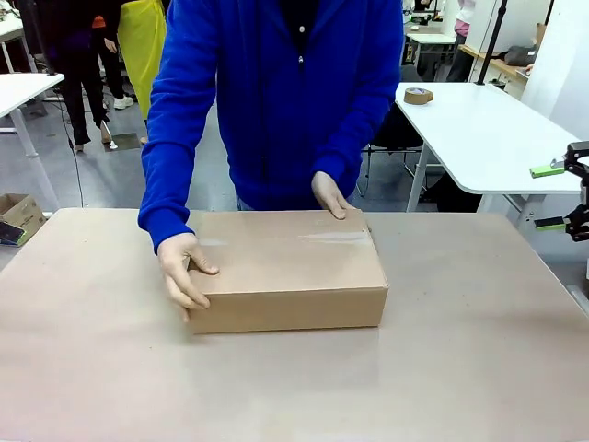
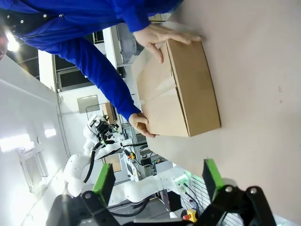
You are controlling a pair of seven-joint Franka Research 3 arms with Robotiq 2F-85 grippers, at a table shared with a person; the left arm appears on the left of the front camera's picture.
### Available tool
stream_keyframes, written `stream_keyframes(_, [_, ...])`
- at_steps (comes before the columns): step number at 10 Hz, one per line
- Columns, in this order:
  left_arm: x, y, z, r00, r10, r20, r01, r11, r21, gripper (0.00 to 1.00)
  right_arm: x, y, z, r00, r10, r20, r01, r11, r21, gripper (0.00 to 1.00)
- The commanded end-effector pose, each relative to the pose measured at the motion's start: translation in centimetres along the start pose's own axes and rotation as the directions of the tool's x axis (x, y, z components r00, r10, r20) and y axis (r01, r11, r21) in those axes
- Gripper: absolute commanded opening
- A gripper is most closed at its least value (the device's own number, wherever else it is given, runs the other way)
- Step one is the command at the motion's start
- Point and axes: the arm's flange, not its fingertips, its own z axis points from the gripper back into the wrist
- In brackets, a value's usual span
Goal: Pack the gift set into the box.
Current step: Press and hold the closed box until the human finishes sealing it.
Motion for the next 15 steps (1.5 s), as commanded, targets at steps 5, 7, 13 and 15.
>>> stream_keyframes(5, [-0.11,-0.33,-0.27,1.000,0.005,0.005,-0.005,1.000,0.009,1.00,-0.10,-0.22,0.04,1.000,0.025,-0.006,-0.025,1.000,-0.003,1.00])
stream_keyframes(7, [-0.11,-0.33,-0.27,1.000,0.005,0.005,-0.005,1.000,0.009,1.00,-0.10,-0.22,0.04,1.000,0.025,-0.006,-0.025,1.000,-0.003,1.00])
stream_keyframes(13, [-0.11,-0.33,-0.27,1.000,0.005,0.005,-0.005,1.000,0.009,1.00,-0.10,-0.22,0.04,1.000,0.025,-0.006,-0.025,1.000,-0.003,1.00])
stream_keyframes(15, [-0.11,-0.33,-0.27,1.000,0.005,0.005,-0.005,1.000,0.009,1.00,-0.10,-0.22,0.04,1.000,0.025,-0.006,-0.025,1.000,-0.003,1.00])
